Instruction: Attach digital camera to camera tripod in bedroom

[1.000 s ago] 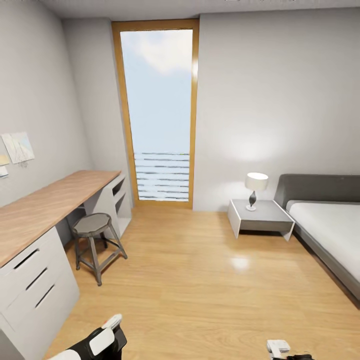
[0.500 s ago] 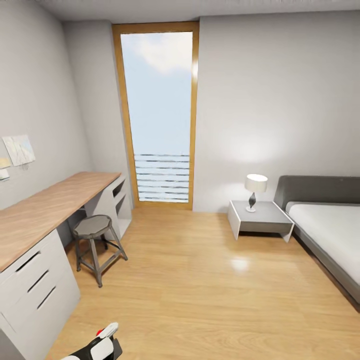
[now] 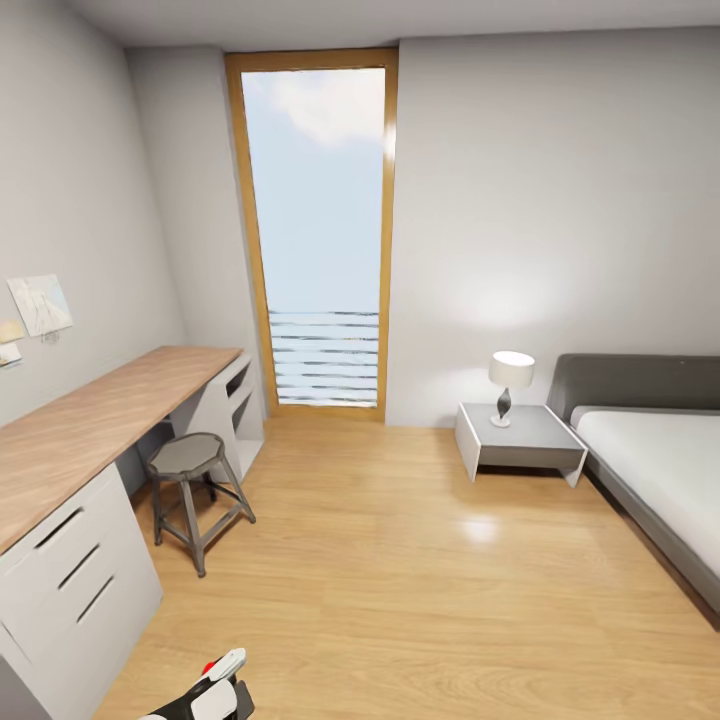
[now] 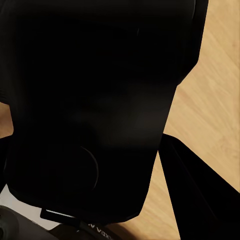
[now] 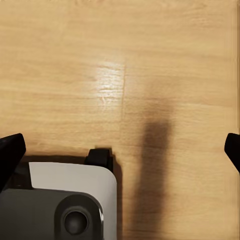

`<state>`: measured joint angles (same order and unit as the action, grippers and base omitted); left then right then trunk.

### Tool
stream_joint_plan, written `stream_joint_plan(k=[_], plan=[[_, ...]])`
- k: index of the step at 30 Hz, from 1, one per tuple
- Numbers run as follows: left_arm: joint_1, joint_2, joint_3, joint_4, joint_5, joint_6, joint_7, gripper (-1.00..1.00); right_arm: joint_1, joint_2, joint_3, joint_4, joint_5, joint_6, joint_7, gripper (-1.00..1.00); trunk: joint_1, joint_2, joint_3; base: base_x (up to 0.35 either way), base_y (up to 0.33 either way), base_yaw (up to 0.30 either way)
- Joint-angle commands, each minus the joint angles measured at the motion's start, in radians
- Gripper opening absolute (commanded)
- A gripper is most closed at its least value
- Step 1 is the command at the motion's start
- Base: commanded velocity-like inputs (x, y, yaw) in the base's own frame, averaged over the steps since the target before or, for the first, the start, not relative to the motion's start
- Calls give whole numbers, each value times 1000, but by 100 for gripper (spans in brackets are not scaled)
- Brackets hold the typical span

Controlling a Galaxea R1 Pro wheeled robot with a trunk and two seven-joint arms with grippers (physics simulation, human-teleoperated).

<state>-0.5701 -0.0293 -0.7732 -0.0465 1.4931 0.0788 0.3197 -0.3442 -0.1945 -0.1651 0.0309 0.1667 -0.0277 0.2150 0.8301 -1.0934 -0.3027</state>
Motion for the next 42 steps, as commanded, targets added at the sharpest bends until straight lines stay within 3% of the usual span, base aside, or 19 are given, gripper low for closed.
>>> stream_joint_plan(k=[1,13,20,24,27,33,42], plan=[[-1,0,-8,-1,3,4,4,-100,-4,0,-9,3,10,-3,-1,100,-4,6,2,0,0,0],[46,3,-8,6,1,4,-44,-100,-7,4,-7,3,12,5,-15,100,-50,90,40,0,0,0],[167,0,-8,11,1,3,-86,-100,-14,6,-5,3,12,-2,-16,100,-77,139,62,0,0,0],[265,0,-8,12,-5,-2,-151,-100,5,7,-5,3,12,-5,-15,100,-92,167,74,0,0,0],[303,0,-8,13,-24,-16,-173,-100,28,7,-5,3,13,-7,-14,100,-104,188,84,0,0,0],[360,1,-8,29,-104,-106,-195,-100,65,7,-6,3,9,-27,-9,100,-127,230,102,0,0,0],[374,0,-8,40,-132,-168,-202,-100,88,8,-6,3,7,-39,-8,100,-161,293,131,0,0,0]])
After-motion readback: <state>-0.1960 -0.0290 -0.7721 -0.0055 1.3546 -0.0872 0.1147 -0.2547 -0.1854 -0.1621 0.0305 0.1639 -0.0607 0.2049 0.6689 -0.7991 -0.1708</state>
